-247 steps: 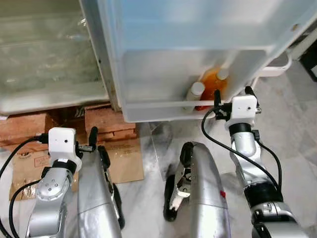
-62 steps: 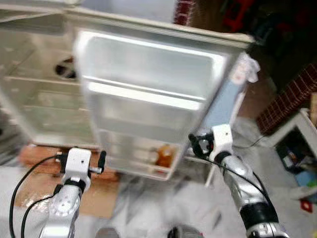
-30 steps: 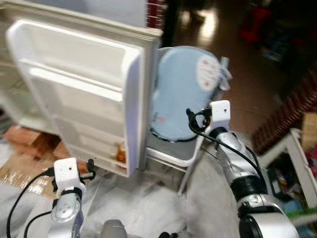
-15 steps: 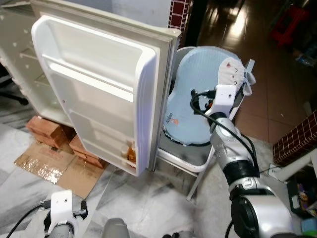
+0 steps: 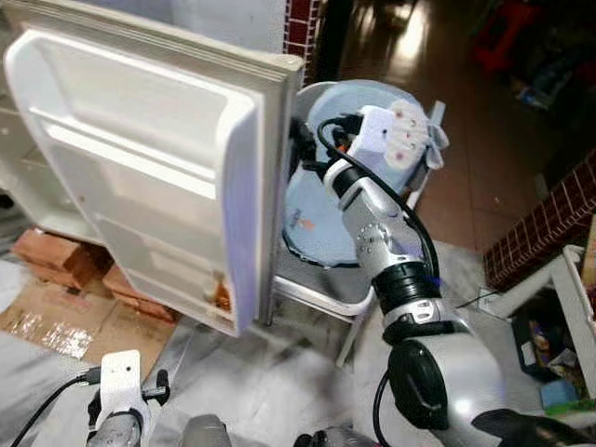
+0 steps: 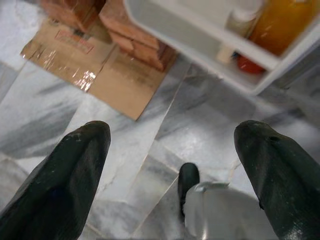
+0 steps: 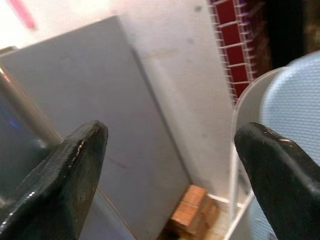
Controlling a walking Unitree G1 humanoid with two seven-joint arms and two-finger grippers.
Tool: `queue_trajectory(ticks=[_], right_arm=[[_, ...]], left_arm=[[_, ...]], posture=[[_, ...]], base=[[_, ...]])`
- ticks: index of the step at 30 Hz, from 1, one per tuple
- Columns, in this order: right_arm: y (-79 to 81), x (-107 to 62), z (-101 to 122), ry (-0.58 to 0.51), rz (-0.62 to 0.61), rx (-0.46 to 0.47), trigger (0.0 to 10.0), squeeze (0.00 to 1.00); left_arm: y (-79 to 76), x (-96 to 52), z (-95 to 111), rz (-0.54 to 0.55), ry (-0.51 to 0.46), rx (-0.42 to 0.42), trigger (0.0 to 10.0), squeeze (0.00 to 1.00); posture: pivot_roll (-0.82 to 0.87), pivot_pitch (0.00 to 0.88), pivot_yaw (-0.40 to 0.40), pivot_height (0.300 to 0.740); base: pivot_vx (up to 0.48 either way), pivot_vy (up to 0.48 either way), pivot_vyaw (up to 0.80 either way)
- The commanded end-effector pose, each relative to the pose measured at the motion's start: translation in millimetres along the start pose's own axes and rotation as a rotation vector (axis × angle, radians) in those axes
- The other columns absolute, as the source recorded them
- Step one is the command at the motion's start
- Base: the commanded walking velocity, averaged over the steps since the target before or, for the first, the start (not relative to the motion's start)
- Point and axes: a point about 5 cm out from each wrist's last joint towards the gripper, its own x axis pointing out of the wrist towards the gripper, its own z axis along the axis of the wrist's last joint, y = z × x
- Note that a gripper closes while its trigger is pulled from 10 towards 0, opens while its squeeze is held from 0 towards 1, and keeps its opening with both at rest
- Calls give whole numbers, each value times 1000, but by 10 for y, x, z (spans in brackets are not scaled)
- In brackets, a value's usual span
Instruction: Restocking fridge
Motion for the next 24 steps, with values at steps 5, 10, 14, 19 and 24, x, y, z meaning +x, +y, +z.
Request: queue_trajectory(ticks=[5,10,14,19,24], right_arm=[[761,-13,183,-22,487,42,10000,0],[772,-666,140,181,991,104,10000,0],[520,-950,62,300,1068,30,10000,0],[229,-987,-124,409,968,-108,10000,0],[219,-1032,-136,441,950,-99,10000,0]], left_arm=[[-18,6,-63,-10,29,-3,10000,0],[-34,10,-60,-14,27,-12,10000,0],[-31,12,-55,-14,25,-18,10000,0],[-24,26,-41,-20,24,-15,10000,0],[-19,34,-30,-21,24,-7,10000,0]], posture=[[150,22,-96,740],[155,22,-104,740],[147,22,-101,740],[141,18,-91,740],[145,16,-89,740]], base=[[0,0,0],[0,0,0],[0,0,0],[0,0,0],[0,0,0]])
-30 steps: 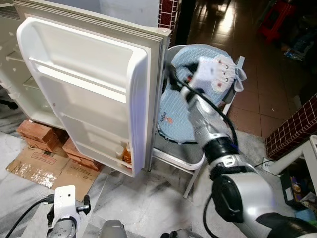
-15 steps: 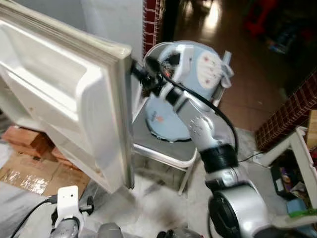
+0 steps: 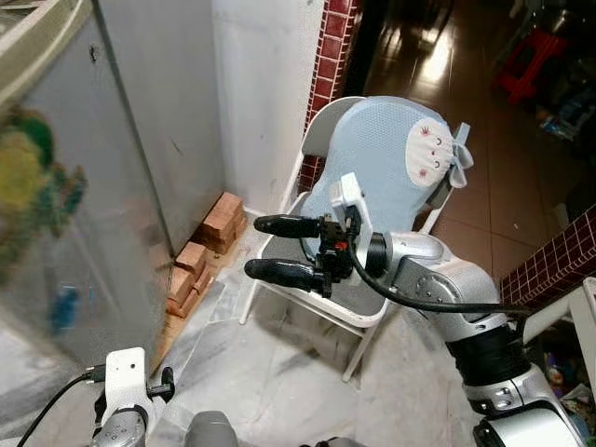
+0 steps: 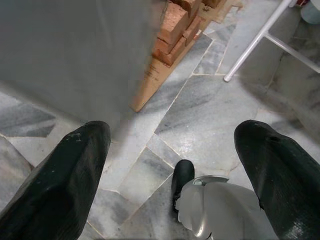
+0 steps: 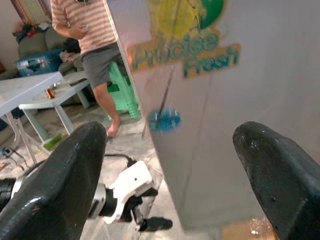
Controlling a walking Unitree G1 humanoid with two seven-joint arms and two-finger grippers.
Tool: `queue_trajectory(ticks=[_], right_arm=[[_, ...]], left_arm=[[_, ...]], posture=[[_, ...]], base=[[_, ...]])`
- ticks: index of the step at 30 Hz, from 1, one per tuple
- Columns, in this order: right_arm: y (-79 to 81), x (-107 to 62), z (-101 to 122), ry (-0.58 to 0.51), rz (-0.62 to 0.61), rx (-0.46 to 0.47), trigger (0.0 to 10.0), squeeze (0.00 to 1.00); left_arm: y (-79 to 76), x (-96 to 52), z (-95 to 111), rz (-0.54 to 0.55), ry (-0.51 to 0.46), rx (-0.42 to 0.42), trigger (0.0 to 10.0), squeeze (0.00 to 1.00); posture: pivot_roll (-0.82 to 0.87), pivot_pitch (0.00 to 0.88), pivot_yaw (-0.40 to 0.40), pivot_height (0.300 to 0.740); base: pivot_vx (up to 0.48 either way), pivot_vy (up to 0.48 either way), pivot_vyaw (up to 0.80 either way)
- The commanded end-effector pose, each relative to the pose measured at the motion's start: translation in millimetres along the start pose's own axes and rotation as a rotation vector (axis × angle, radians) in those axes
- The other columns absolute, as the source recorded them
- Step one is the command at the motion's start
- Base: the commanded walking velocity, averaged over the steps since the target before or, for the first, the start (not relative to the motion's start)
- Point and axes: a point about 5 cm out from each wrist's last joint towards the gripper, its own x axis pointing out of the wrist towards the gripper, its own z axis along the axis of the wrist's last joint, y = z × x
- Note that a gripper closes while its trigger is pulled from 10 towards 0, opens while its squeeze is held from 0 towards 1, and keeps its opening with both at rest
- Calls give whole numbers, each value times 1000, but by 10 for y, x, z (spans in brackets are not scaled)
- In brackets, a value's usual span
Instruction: Restocking fridge
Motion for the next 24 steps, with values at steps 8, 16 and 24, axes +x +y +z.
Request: queue_trajectory(ticks=[8,16,24], right_arm=[[45,-5,-148,95,18,-34,10000,0],[-195,-61,-207,112,-212,-71,10000,0],[-634,-548,-615,172,-894,-74,10000,0]], left_arm=[[-14,6,1,-1,5,4,10000,0],[-8,5,27,2,-13,17,10000,0],[-26,62,300,43,-128,64,10000,0]], posture=[[152,15,-95,740],[142,16,-94,740],[134,22,-100,740]], base=[[0,0,0],[0,0,0],[0,0,0]])
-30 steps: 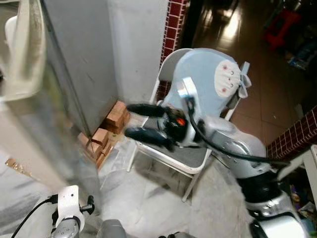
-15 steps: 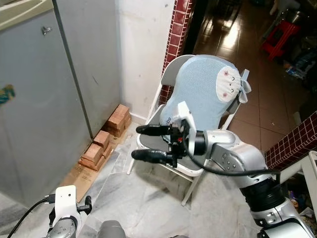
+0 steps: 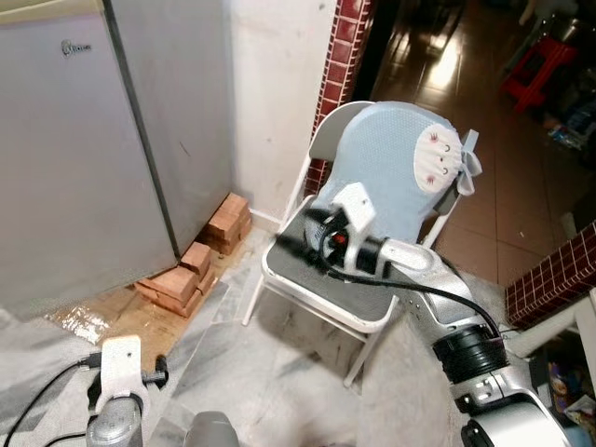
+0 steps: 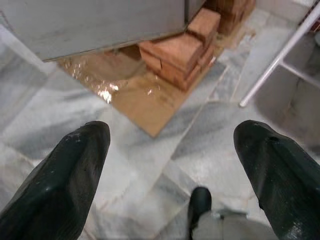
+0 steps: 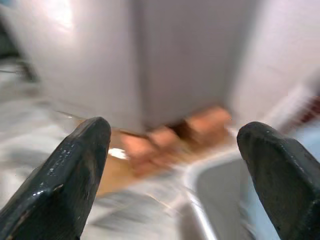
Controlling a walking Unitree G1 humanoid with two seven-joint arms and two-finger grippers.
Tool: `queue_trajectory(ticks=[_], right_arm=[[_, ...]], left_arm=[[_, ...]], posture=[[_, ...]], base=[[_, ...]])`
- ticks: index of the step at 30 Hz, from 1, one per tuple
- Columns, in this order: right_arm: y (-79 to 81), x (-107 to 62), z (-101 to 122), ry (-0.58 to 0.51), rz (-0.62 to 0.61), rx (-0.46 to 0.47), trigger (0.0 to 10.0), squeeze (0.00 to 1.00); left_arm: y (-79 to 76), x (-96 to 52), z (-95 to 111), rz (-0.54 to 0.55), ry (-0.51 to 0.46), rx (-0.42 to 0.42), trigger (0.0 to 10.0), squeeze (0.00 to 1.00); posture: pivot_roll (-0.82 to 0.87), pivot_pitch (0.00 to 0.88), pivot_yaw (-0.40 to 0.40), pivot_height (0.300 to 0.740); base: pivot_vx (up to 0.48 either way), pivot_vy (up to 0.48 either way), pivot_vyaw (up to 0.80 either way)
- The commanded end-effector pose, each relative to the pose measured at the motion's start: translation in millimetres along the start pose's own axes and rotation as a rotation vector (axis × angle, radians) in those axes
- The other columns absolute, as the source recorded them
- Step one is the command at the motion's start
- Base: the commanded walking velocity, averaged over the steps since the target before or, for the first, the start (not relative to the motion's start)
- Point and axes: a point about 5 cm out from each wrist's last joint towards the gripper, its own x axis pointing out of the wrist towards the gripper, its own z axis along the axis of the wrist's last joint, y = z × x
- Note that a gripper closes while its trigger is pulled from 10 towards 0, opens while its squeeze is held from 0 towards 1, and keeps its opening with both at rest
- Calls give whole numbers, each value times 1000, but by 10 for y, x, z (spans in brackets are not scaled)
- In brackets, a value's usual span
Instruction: Restocking fridge
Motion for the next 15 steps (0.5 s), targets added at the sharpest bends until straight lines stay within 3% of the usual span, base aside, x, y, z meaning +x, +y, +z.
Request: queue_trajectory(ticks=[1,4,6,15], right_arm=[[-109,-83,-197,50,-128,12,10000,0],[-134,-132,-307,58,-189,41,10000,0],[-152,-182,-462,57,-294,82,10000,0],[-93,-185,-655,92,-371,131,10000,0]], left_arm=[[-69,-8,56,-19,-32,24,10000,0],[-88,-21,67,-33,-49,40,10000,0],[-98,-31,57,-39,-47,65,10000,0],[-127,-38,66,-56,-63,96,10000,0]], posture=[[128,25,-99,740],[127,25,-97,740],[126,27,-95,740],[127,29,-93,740]], base=[[0,0,0],[0,0,0],[0,0,788],[0,477,800]])
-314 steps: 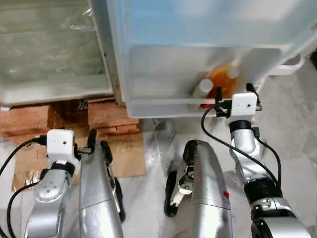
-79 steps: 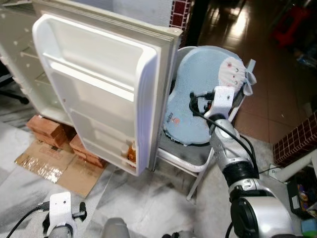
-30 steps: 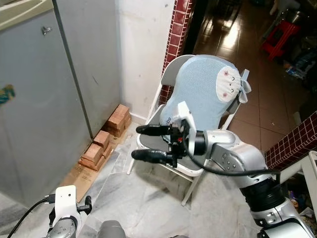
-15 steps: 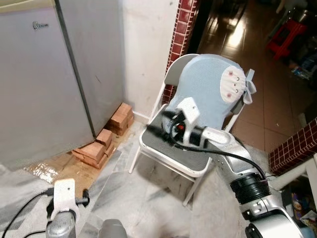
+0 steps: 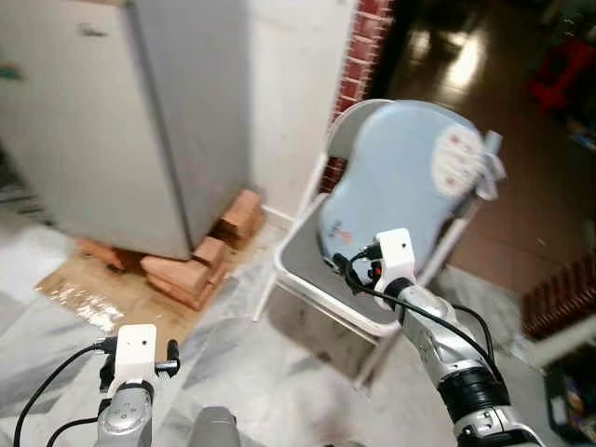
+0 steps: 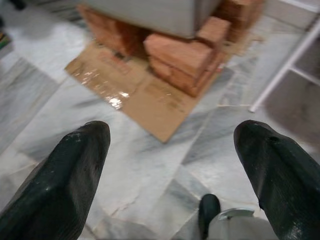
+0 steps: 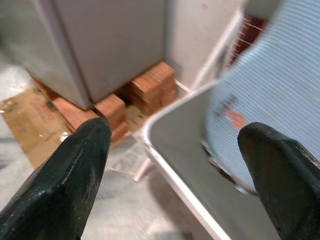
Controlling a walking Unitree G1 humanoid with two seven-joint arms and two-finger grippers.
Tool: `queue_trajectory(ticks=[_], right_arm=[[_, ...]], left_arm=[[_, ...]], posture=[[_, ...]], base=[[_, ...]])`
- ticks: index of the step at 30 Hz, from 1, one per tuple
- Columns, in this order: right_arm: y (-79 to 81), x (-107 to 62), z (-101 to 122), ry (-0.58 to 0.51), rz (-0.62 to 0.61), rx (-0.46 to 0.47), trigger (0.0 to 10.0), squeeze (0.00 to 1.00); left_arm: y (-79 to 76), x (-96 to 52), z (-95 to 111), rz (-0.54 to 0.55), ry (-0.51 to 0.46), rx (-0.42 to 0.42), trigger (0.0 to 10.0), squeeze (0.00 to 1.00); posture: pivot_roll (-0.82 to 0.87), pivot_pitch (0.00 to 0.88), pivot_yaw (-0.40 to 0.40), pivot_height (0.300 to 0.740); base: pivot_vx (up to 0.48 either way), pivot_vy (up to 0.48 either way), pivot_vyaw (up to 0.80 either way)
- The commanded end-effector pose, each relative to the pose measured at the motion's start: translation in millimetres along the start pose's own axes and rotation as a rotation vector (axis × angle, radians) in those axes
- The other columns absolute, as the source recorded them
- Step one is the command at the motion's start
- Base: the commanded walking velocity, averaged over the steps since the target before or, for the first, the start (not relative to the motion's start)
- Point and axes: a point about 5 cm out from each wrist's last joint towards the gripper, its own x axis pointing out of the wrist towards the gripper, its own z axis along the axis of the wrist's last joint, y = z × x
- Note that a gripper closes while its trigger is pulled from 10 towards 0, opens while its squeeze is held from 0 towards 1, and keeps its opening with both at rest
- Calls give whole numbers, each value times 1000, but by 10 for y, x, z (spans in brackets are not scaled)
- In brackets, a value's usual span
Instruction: Restocking fridge
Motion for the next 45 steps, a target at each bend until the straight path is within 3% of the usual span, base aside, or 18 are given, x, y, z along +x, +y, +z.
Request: queue_trajectory(ticks=[1,10,19,36,43,45], right_arm=[[34,11,-11,-6,-5,11,10000,0],[-75,42,26,-28,-95,42,10000,0],[-135,28,-37,-4,-128,75,10000,0],[-142,61,-16,-4,-131,64,10000,0],[-147,52,-51,1,-137,64,10000,0],[-151,51,-53,1,-140,65,10000,0]], left_arm=[[11,-6,26,-1,-19,26,10000,0],[-13,-20,41,-9,-28,23,10000,0],[-86,1,245,-46,-116,5,10000,0],[-137,10,311,-77,-143,13,10000,0],[-149,38,423,-85,-173,2,10000,0],[-201,24,491,-117,-220,44,10000,0]], posture=[[128,30,-93,740],[126,30,-94,740],[118,26,-95,740],[114,16,-95,740],[111,18,-93,740],[111,18,-93,740]], base=[[0,476,706],[0,477,78],[0,478,0],[0,476,-800],[0,476,-800],[0,474,-684]])
